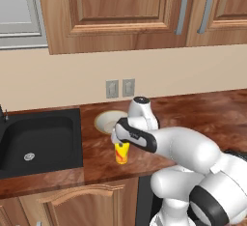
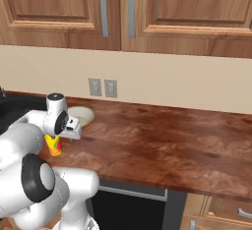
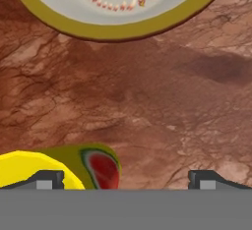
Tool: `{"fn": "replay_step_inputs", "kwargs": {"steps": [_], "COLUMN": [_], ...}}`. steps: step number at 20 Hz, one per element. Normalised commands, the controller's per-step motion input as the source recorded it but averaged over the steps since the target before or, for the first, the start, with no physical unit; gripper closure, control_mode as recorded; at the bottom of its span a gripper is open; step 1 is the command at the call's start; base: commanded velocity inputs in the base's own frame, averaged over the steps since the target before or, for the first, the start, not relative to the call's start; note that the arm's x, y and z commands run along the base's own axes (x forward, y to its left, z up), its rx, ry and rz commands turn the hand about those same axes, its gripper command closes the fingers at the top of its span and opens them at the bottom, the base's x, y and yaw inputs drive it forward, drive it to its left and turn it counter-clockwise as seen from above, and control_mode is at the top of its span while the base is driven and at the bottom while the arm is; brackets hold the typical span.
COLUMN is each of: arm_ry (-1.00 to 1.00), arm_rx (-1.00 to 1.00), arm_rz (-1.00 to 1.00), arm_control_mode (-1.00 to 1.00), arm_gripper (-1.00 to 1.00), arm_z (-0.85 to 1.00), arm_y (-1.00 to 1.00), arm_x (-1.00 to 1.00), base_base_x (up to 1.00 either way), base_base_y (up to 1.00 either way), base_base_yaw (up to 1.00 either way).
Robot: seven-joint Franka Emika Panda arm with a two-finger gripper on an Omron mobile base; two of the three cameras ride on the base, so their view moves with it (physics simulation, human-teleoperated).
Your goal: Place the bowl in the left basin and the cup in the right basin of the sink.
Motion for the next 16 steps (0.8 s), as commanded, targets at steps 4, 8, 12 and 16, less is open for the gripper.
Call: {"fn": "replay_step_inputs", "kwargs": {"steps": [4, 8, 12, 16], "arm_ry": [0.0, 0.0, 0.0, 0.0], "arm_rx": [0.0, 0.0, 0.0, 0.0], "arm_rz": [0.0, 0.0, 0.0, 0.0], "arm_control_mode": [-1.0, -1.0, -1.0, -1.0], "arm_gripper": [-1.0, -1.0, -1.0, -1.0], "arm_z": [-0.18, -0.13, -0.09, -0.12], "arm_y": [0.0, 0.0, 0.0, 0.0], "arm_x": [0.0, 0.0, 0.0, 0.0], "base_base_x": [0.0, 0.0, 0.0, 0.0], "base_base_y": [0.0, 0.0, 0.0, 0.0], "base_base_yaw": [0.0, 0.0, 0.0, 0.0]}}
